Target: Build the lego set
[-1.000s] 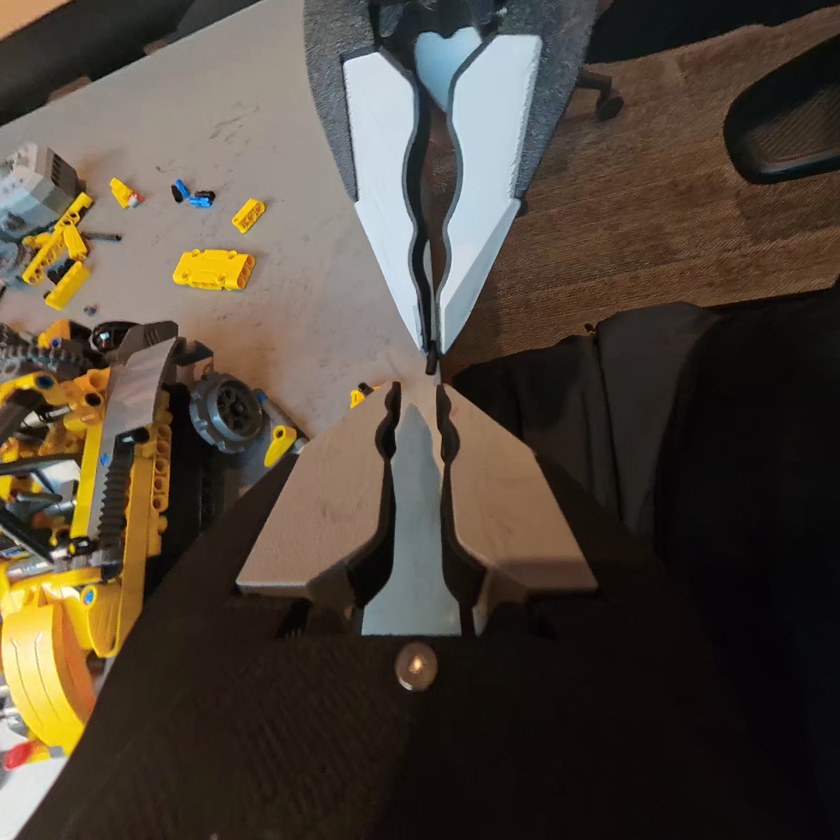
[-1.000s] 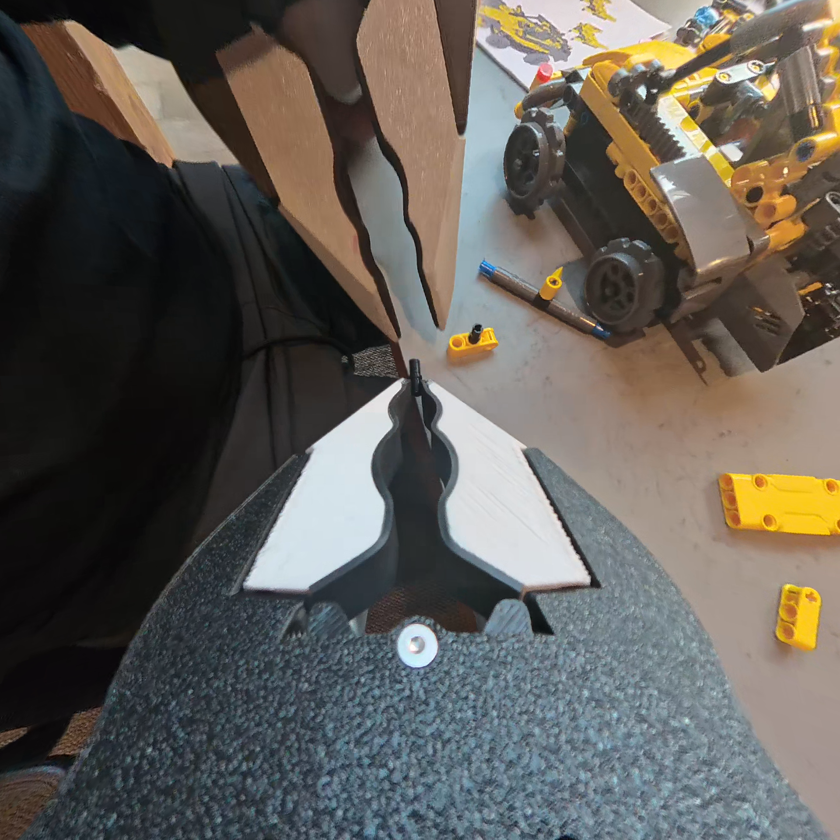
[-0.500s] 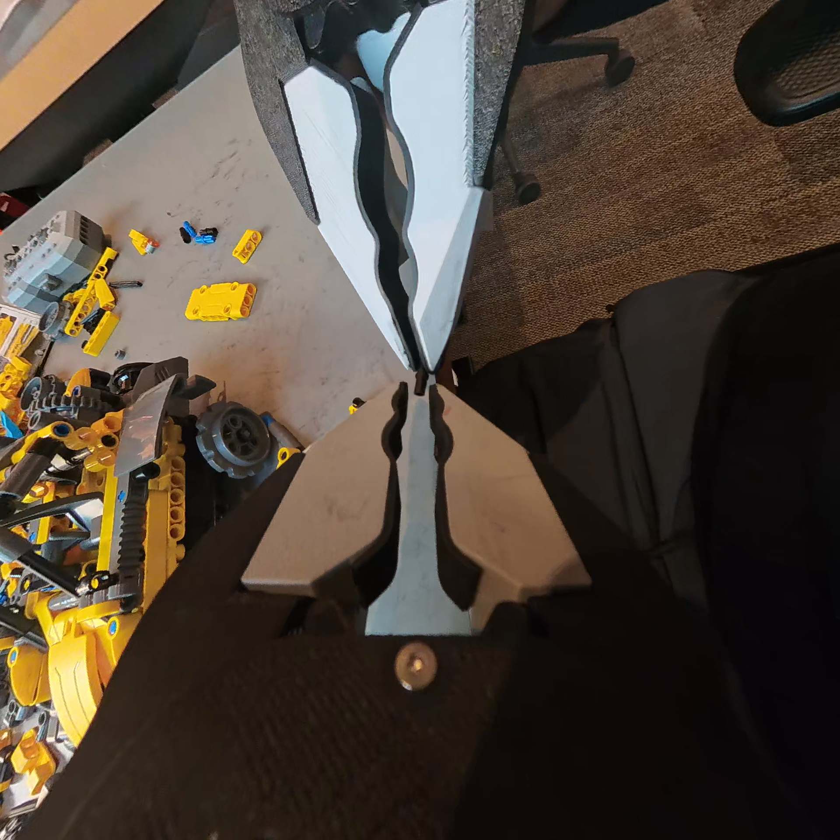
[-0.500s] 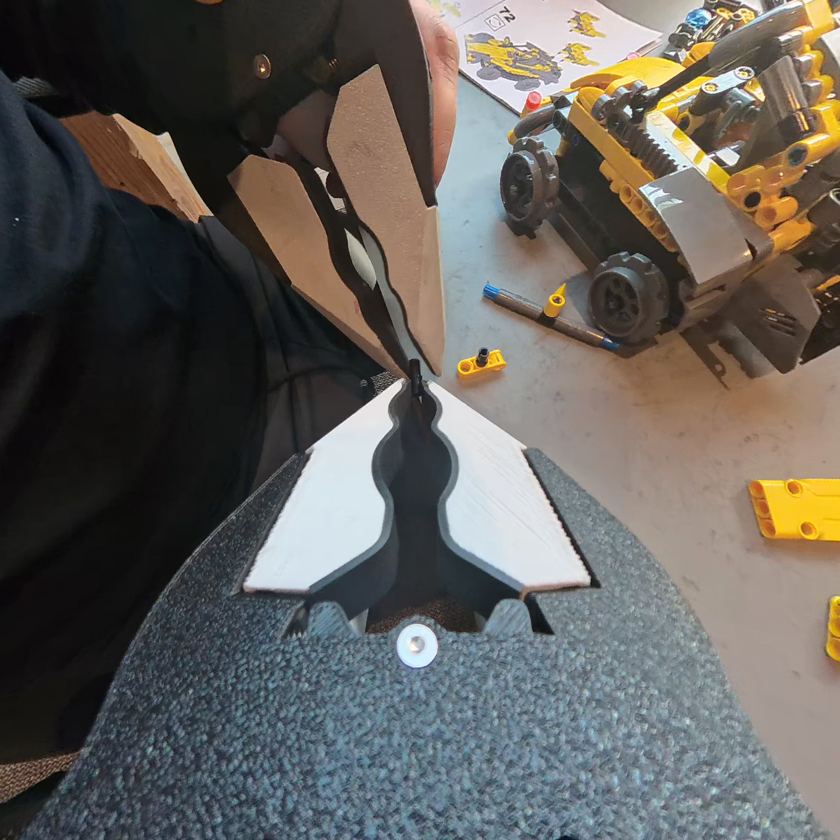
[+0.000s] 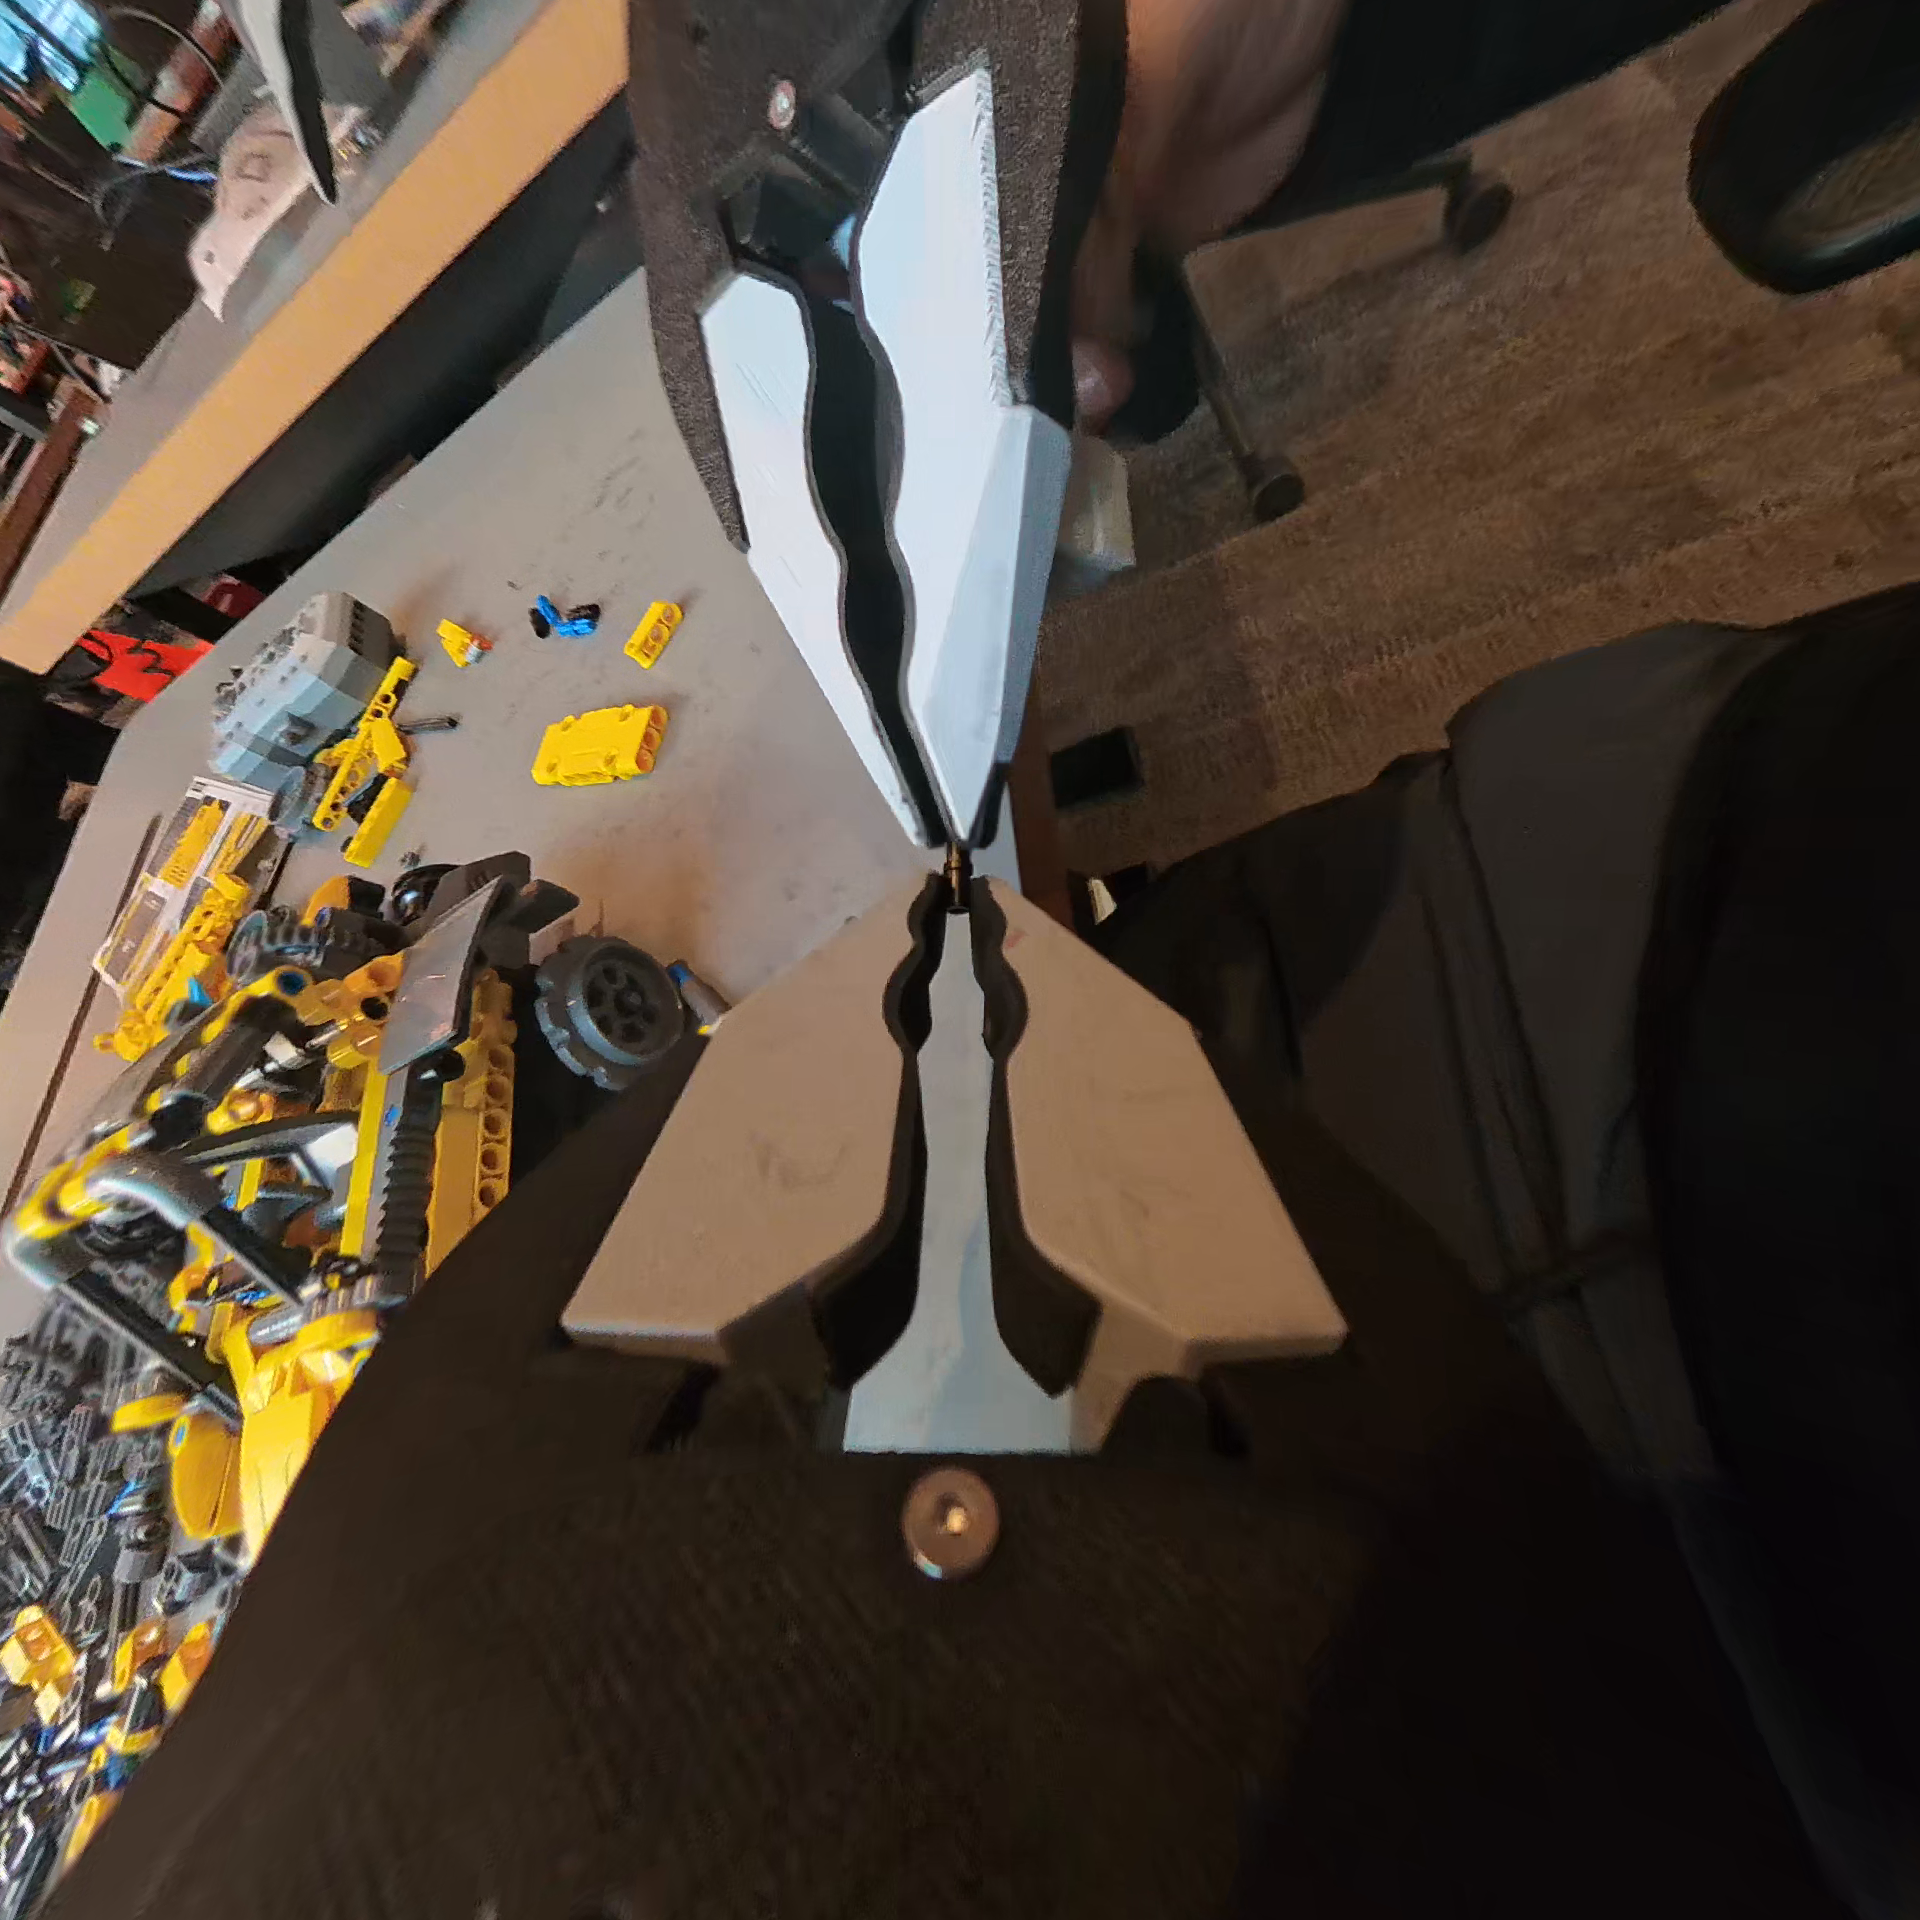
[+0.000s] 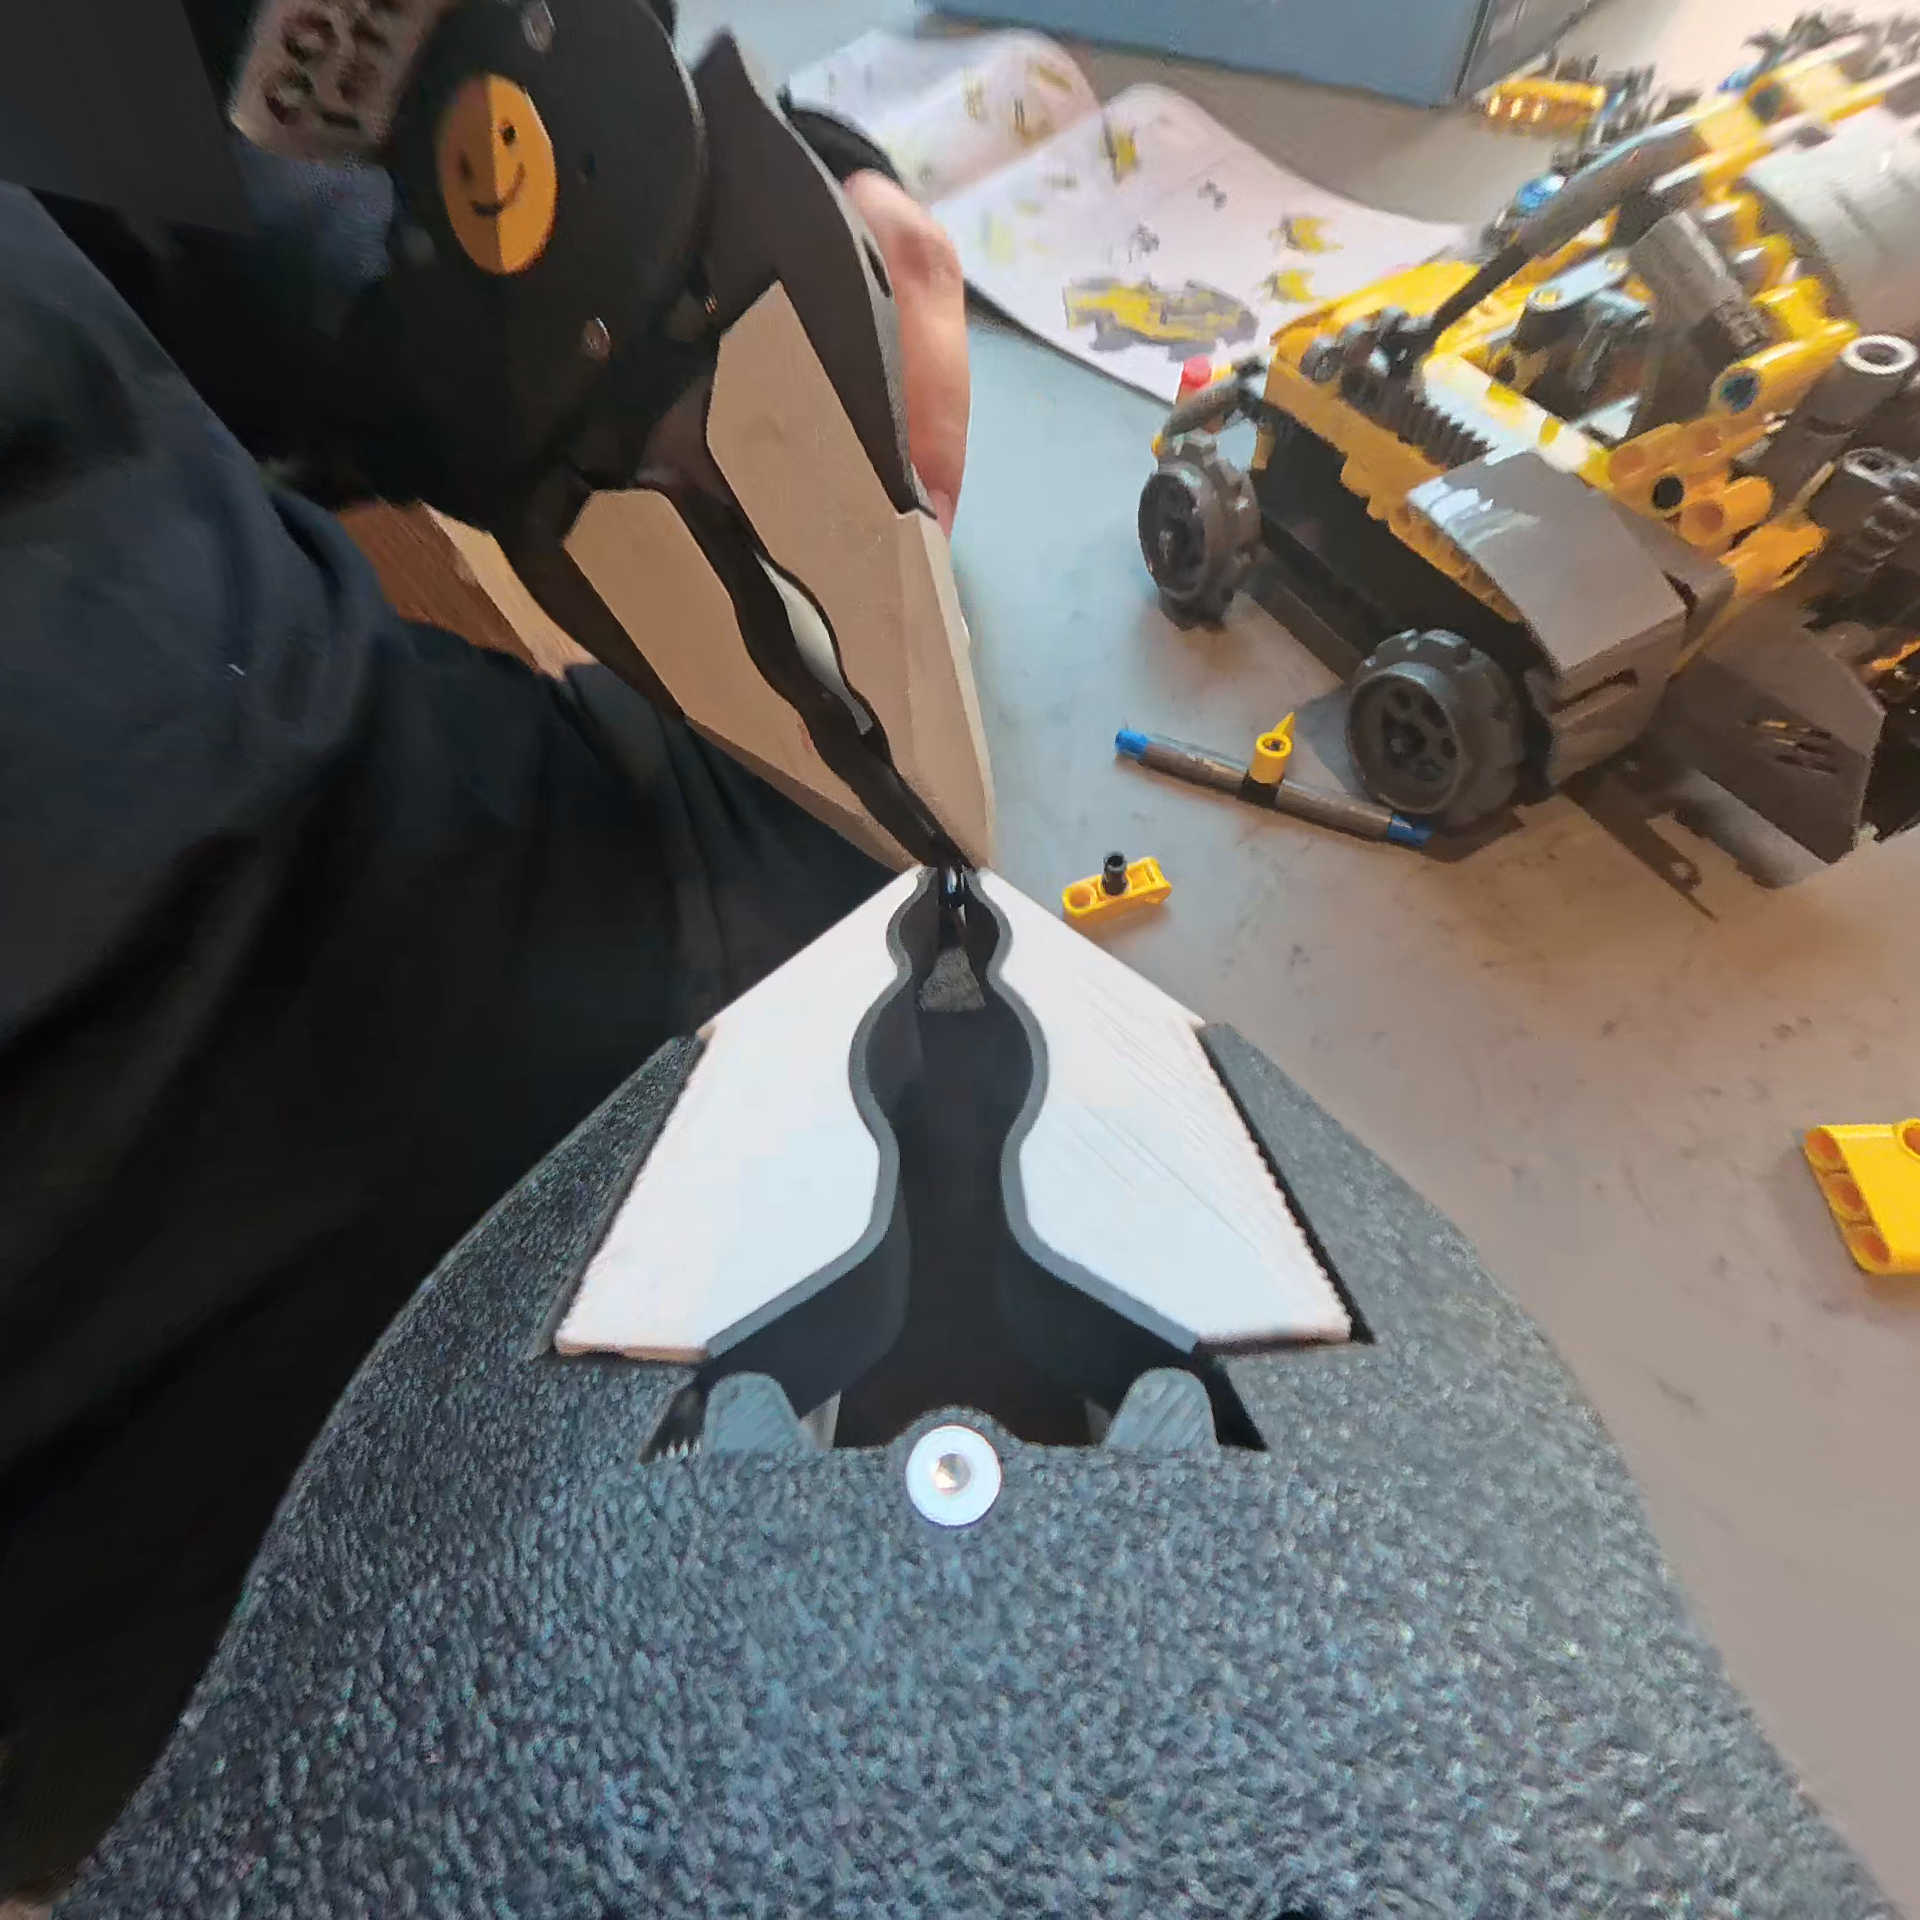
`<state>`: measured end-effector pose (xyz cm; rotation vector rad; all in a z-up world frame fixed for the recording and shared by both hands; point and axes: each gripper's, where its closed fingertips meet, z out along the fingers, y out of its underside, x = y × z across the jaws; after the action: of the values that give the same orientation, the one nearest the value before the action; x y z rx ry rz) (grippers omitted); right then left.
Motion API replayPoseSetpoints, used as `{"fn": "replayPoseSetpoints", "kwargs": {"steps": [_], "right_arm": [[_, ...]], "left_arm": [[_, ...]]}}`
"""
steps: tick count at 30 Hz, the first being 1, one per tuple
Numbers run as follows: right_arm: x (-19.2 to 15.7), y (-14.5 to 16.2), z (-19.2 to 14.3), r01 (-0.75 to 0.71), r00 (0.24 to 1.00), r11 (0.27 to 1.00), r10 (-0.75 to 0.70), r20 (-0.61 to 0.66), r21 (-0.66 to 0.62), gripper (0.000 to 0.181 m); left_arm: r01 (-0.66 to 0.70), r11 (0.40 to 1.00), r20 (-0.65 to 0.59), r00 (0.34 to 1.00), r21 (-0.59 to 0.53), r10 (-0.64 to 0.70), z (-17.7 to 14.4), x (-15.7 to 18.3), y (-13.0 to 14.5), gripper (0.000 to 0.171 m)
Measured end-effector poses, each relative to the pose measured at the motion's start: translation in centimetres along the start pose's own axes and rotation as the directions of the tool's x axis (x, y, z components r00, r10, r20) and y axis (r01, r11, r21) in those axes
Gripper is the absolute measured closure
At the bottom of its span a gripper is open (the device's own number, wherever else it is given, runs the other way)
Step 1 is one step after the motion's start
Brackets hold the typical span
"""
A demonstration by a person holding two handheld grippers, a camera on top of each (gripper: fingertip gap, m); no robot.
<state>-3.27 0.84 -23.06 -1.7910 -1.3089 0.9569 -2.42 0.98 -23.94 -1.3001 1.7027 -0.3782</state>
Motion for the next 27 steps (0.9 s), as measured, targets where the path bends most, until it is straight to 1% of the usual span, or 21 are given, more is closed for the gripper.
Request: {"fn": "replayPoseSetpoints", "kwargs": {"steps": [1,4,6,13,15,18,21,27], "right_arm": [[-0.1,-0.4,-0.1,-0.020,1.000,0.999,0.020,0.014,0.033,0.177],[-0.6,-1.7,-0.5,-0.085,0.994,0.990,0.076,0.083,0.114,0.177],[-0.5,-2.1,-0.5,-0.113,0.989,0.984,0.099,0.105,0.136,0.177],[0.7,-3.2,-0.2,-0.157,0.986,0.966,0.141,0.089,0.207,0.175],[0.9,-3.2,0.0,-0.168,0.985,0.964,0.154,0.085,0.205,0.175],[1.3,-3.2,0.3,-0.172,0.985,0.967,0.165,0.049,0.189,0.175],[0.6,-4.2,0.1,-0.174,0.984,0.962,0.162,0.071,0.211,0.174],[1.0,-4.4,-0.2,-0.157,0.987,0.967,0.159,0.005,0.200,0.173]], "left_arm": [[0.011,1.000,0.004,1.000,0.013,-0.011,-0.3,-0.2,-0.1,0.171],[0.031,0.999,0.043,0.999,0.037,-0.032,-1.0,-1.0,0.1,0.171],[0.034,0.998,0.060,0.997,0.054,-0.037,-1.4,-1.3,0.2,0.171],[0.025,0.995,0.175,0.984,0.101,-0.042,-2.7,-3.2,0.4,0.170],[0.009,0.993,0.211,0.977,0.117,-0.034,-2.9,-3.8,0.3,0.170],[-0.010,0.987,0.205,0.979,0.159,-0.023,-3.0,-3.6,-0.4,0.170],[-0.023,0.984,0.204,0.979,0.175,-0.013,-3.0,-3.4,-0.8,0.170],[-0.001,0.978,0.197,0.980,0.209,-0.041,-3.4,-3.7,-1.0,0.170]]}}
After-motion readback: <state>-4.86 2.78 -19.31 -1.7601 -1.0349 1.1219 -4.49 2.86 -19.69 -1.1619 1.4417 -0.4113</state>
